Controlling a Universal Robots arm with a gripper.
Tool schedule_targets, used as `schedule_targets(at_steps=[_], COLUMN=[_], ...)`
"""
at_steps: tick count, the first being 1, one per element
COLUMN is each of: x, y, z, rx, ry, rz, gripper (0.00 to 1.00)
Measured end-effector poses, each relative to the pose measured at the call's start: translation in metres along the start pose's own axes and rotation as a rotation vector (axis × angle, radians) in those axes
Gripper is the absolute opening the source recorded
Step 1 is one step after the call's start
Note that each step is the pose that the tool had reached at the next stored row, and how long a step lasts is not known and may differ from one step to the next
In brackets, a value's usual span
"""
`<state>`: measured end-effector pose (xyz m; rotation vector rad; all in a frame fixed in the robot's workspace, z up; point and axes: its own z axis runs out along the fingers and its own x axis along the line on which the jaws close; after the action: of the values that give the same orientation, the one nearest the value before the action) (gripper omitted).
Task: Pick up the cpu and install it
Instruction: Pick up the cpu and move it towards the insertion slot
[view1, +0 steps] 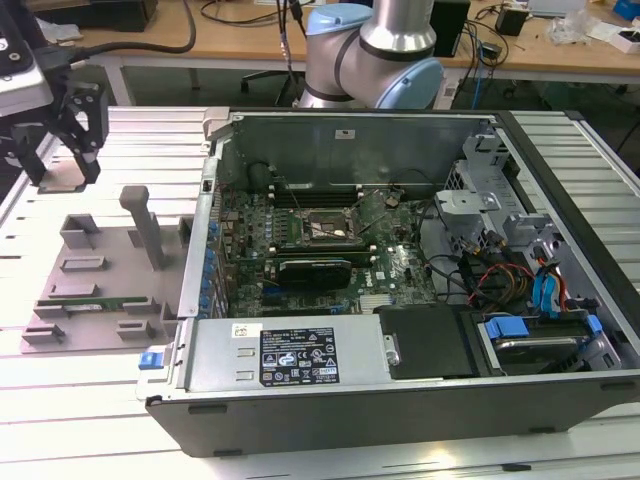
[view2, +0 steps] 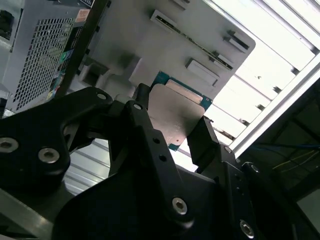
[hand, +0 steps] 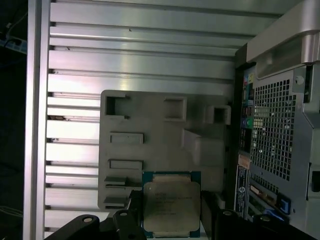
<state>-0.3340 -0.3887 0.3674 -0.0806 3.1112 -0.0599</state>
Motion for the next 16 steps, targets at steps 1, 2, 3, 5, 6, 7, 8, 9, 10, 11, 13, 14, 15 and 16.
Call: schedule_targets(at_steps=[1, 2, 3, 5, 6, 7, 8, 9, 10, 11, 13, 14, 15, 16], x=[-0.0031, -0.0054, -0.0104, -0.0166, -0.0191, -0.0213, -0.0254, -0.0274, -0.0297, -0.0339, -0.0385, -0.0427, -0.0446, -0.0470], y=[-0.0001, -0.0003, -0.0005, -0.0009, -0.0010, -0.0011, -0.0013, -0.0014, -0.0015, -0.0017, -0.0020, -0.0022, -0.0023, -0.0024], z=[0.0002, 0.0002, 0.0003, 0.0005, 0.0006, 0.0007, 0.0008, 0.0009, 0.0010, 0.0011, 0.0012, 0.0013, 0.0014, 0.0014], rx=[0.0000, 0.0001, 0.0002, 0.0003, 0.0004, 0.0004, 0.0004, 0.0004, 0.0004, 0.0005, 0.0006, 0.0006, 0.0006, 0.0007], ry=[-0.0002, -0.0001, -0.0001, 0.0000, -0.0001, -0.0001, -0.0001, -0.0001, -0.0002, -0.0001, 0.0000, -0.0001, -0.0001, -0.0001], rz=[0.000, 0.000, 0.000, 0.000, 0.000, 0.000, 0.000, 0.000, 0.000, 0.000, 0.000, 0.000, 0.000, 0.000], gripper=[0.55, 0.55, 0.55, 0.55, 0.55, 0.55, 0.55, 0.55, 0.55, 0.55, 0.55, 0.55, 0.55, 0.55])
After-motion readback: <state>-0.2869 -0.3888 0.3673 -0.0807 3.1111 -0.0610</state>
